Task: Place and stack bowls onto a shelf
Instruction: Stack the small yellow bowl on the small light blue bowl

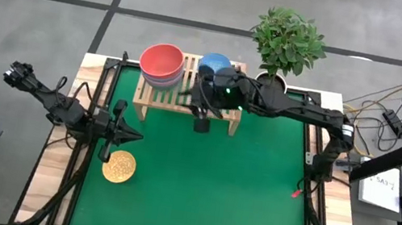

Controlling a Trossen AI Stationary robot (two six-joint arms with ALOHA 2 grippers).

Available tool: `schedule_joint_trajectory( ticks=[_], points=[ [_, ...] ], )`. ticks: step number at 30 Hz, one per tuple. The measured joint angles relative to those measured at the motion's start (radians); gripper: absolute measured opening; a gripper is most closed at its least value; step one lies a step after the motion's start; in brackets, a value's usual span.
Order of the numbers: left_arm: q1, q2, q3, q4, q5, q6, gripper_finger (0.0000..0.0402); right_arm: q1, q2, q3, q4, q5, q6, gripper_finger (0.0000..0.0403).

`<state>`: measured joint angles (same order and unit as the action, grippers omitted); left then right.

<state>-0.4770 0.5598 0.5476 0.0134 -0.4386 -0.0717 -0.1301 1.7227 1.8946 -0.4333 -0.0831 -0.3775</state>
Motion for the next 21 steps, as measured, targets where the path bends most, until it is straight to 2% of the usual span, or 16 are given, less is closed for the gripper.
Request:
schedule_joint_trajectory(
  ticks=[4,9,15,21],
  points=[
    [0.0,0.021,0.0,-0.027,-0.001,-0.05,0.0,0.066,-0.053,-0.035,-0.109,0.001,0.018,0.0118],
    [0.0,0.07,0.0,-0.023,-0.012,-0.108,0.0,0.151,-0.147,-0.176,-0.107,0.005,0.046,0.0114],
    [0.001,0.139,0.0,-0.023,-0.025,-0.201,0.0,0.241,-0.286,-0.416,-0.002,0.032,0.075,0.0114],
    [0.001,0.234,0.023,-0.04,-0.025,-0.373,0.0,0.289,-0.427,-0.648,0.124,0.031,0.091,0.0107]
  ],
)
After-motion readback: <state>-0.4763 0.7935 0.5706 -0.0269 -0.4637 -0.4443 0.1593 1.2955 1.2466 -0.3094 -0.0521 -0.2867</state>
